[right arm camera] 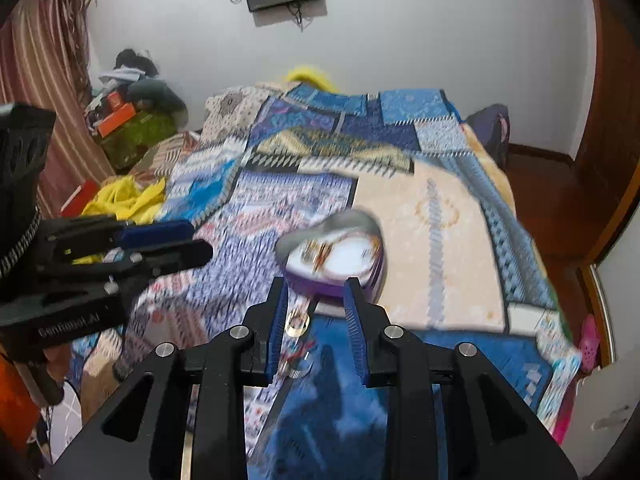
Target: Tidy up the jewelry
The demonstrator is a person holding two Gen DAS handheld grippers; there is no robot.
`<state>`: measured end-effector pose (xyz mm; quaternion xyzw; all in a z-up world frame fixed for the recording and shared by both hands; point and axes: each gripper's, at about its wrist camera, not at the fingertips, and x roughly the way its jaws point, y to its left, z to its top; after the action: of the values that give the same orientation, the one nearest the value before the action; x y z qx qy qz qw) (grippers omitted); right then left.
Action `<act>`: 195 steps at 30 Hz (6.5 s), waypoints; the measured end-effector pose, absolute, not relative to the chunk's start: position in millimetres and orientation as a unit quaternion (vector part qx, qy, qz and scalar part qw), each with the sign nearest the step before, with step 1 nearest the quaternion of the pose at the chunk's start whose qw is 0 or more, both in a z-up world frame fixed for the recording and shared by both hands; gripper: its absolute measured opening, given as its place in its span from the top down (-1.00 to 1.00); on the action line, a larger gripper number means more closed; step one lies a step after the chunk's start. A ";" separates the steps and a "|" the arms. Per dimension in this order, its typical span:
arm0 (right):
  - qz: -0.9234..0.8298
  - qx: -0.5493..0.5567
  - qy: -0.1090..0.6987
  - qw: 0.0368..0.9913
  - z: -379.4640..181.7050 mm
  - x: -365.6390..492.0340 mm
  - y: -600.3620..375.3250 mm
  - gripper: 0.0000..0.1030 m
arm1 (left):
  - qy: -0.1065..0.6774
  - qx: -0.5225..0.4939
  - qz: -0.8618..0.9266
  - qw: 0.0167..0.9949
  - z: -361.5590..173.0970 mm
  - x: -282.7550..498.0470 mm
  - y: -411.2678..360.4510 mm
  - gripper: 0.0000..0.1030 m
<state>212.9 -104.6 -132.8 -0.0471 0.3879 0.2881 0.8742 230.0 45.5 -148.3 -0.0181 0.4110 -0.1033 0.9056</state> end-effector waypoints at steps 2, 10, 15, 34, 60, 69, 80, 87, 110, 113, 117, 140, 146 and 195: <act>0.290 -0.049 0.403 0.867 -144.9 208.2 -101.5 0.50 | 0.418 -0.015 -0.102 0.903 -153.1 223.4 46.3 0.44; 0.280 -0.061 0.457 0.842 -186.3 201.1 -94.5 0.49 | 0.445 -0.012 -0.107 0.889 -175.6 204.4 47.6 0.44; 0.282 -0.068 0.456 0.841 -188.9 205.1 -88.9 0.48 | 0.460 -0.011 -0.111 0.881 -188.7 202.2 46.3 0.44; 0.293 -0.085 0.419 0.855 -189.1 202.9 -89.9 0.49 | 0.491 0.010 -0.124 0.862 -216.0 233.4 31.5 0.44; 0.264 -0.046 0.385 0.883 -159.0 205.0 -129.6 0.49 | 0.486 0.021 -0.135 0.863 -220.5 261.8 12.3 0.60; 0.265 -0.040 0.361 0.893 -140.4 213.3 -122.8 0.49 | 0.440 0.010 -0.129 0.889 -177.6 251.6 25.2 0.60; 0.266 -0.035 0.324 0.907 -113.3 231.7 -113.0 0.49 | 0.394 -0.018 -0.129 0.910 -143.5 270.7 34.1 0.59; 0.268 -0.033 0.320 0.908 -113.0 246.3 -108.5 0.49 | 0.396 -0.021 -0.137 0.908 -149.5 284.8 31.1 0.59; 0.287 -0.028 0.375 0.881 -131.7 274.9 -105.3 0.48 | 0.434 -0.025 -0.147 0.889 -186.4 310.6 26.4 0.56; 0.284 -0.029 0.370 0.884 -127.3 272.1 -108.3 0.48 | 0.431 -0.027 -0.144 0.891 -181.8 306.8 30.1 0.56; 0.281 -0.031 0.365 0.887 -121.6 265.6 -111.7 0.48 | 0.427 -0.025 -0.139 0.893 -174.8 298.5 33.8 0.56; 0.284 -0.035 0.437 0.853 -168.3 230.3 -90.9 0.46 | 0.455 -0.006 -0.102 0.884 -187.9 236.6 52.2 0.56; 0.279 -0.050 0.450 0.847 -179.9 228.5 -72.2 0.32 | 0.457 -0.013 -0.093 0.884 -190.2 228.5 66.2 0.55; 0.264 -0.027 0.394 0.880 -171.5 217.6 -142.9 0.87 | 0.506 0.033 -0.134 0.852 -229.8 286.5 -1.3 0.45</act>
<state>217.6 -142.9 -171.5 -0.0265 0.3944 0.2640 0.8798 286.6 -1.3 -229.8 0.0328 0.5058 -0.1339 0.8515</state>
